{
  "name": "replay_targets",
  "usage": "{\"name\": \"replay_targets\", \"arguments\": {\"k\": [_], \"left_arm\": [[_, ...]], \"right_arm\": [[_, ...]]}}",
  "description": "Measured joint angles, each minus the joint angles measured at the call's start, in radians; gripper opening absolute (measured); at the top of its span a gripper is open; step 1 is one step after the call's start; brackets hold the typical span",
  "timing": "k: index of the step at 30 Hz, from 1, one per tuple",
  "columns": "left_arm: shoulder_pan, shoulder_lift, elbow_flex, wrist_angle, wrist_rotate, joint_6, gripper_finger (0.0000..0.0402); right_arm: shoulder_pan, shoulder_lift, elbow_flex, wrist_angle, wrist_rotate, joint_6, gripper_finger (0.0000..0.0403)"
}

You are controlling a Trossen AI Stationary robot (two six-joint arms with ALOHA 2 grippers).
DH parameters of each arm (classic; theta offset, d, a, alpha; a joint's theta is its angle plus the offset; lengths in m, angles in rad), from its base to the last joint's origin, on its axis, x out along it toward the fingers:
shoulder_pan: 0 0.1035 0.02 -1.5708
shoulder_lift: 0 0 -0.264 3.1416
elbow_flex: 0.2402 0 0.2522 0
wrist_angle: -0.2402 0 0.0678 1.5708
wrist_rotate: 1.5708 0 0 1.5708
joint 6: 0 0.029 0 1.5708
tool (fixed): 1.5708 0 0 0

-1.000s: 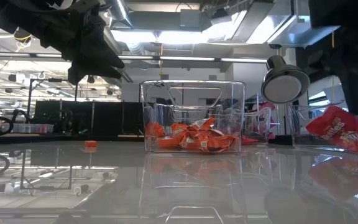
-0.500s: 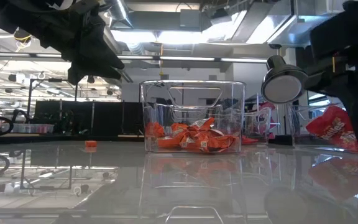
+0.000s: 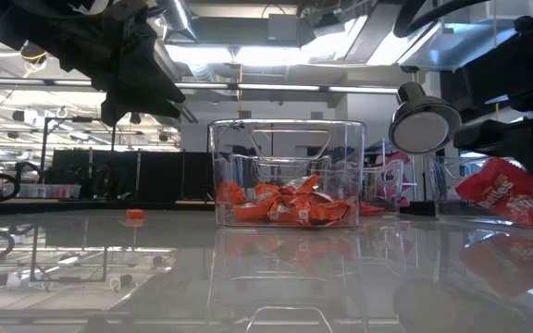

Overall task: Sort candy
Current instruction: Put the red candy pack into the bottom right transparent bin, then put the red candy pack into the middle right transparent bin, then put the red candy pack into the bottom right transparent bin

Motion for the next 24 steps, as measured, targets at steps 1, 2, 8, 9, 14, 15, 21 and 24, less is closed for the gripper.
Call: {"name": "replay_targets", "arguments": {"k": [1, 2, 8, 9, 14, 15, 21, 24], "left_arm": [[0.0, 0.0, 0.0, 0.0, 0.0, 0.0, 0.0127], [0.0, 0.0, 0.0, 0.0, 0.0, 0.0, 0.0127], [0.0, 0.0, 0.0, 0.0, 0.0, 0.0, 0.0127], [0.0, 0.0, 0.0, 0.0, 0.0, 0.0, 0.0127], [0.0, 0.0, 0.0, 0.0, 0.0, 0.0, 0.0127], [0.0, 0.0, 0.0, 0.0, 0.0, 0.0, 0.0127], [0.0, 0.0, 0.0, 0.0, 0.0, 0.0, 0.0127], [0.0, 0.0, 0.0, 0.0, 0.0, 0.0, 0.0127]], "right_arm": [[-0.002, 0.0, 0.0, 0.0, 0.002, 0.0, 0.0082], [-0.006, 0.0, 0.0, 0.001, 0.003, 0.0, 0.0065], [-0.014, 0.002, -0.001, 0.0, 0.012, -0.002, 0.001], [-0.014, 0.002, -0.002, -0.001, 0.022, -0.002, 0.0011], [-0.012, -0.023, 0.001, -0.014, 0.062, 0.002, 0.0003], [-0.012, -0.031, 0.006, -0.032, 0.077, 0.005, 0.0003], [-0.015, -0.114, 0.046, -0.119, 0.198, 0.005, 0.0001], [-0.024, -0.145, 0.055, -0.139, 0.224, 0.008, 0.0001]]}}
